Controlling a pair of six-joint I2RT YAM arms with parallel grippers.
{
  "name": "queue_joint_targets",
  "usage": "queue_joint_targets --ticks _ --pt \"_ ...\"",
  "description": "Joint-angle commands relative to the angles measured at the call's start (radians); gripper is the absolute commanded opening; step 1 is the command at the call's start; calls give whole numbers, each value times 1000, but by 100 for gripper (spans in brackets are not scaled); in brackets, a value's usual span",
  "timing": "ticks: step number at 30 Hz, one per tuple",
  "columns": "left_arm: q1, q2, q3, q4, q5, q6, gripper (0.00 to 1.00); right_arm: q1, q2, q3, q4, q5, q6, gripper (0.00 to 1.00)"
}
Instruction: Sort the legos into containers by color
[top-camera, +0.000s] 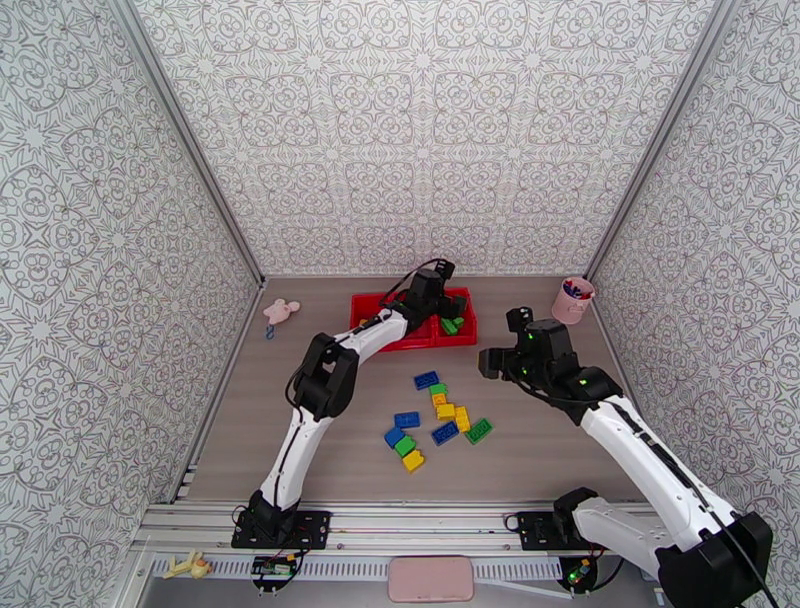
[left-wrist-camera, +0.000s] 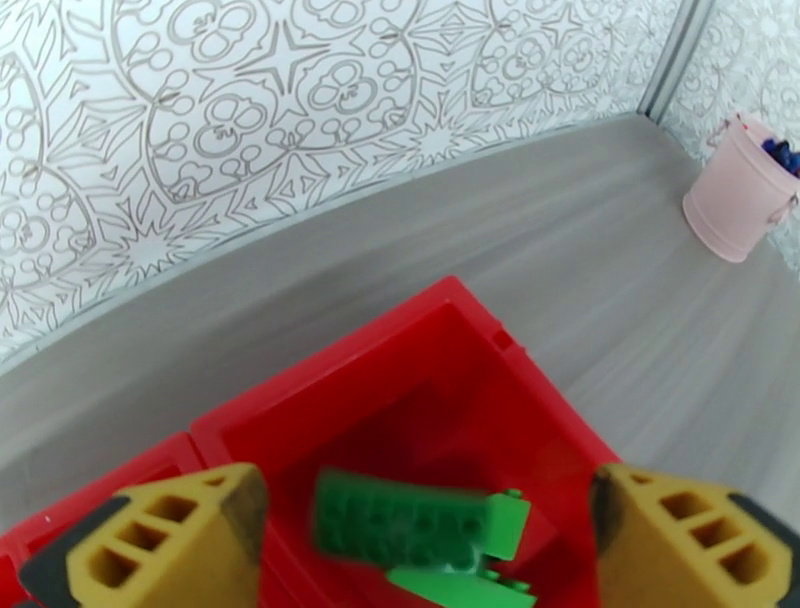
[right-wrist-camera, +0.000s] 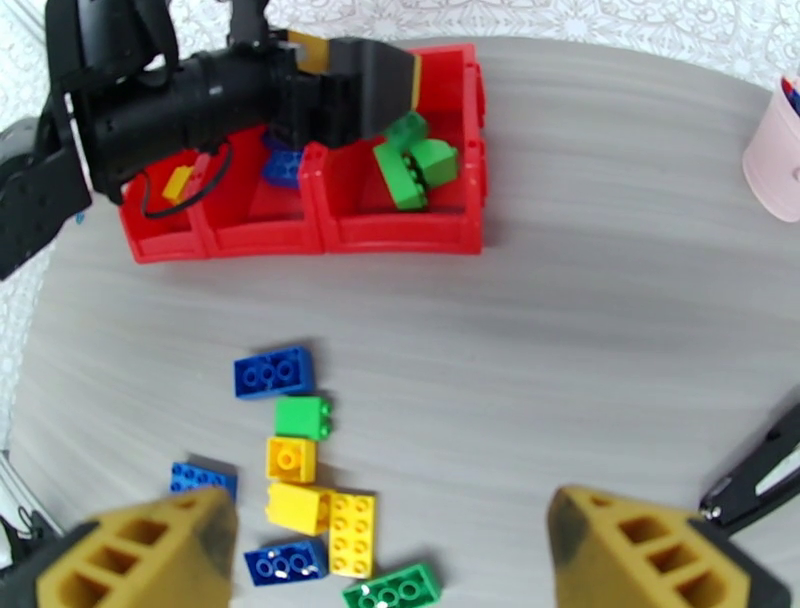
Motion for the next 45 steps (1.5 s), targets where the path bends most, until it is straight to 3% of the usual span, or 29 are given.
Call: queue_joint_targets --ticks 1,14,28,45 --pt "1 -71 -21 -6 24 11 99 -7 2 -5 -7 -20 22 85" --pt "-19 -546 -609 200 3 35 100 -2 133 31 -62 -65 7 85" --pt "-89 -1113 -1220 182 95 123 100 126 354 121 -53 -26 7 86" --pt "-109 -1500 -1422 -31 7 151 100 323 781 424 -145 74 -13 89"
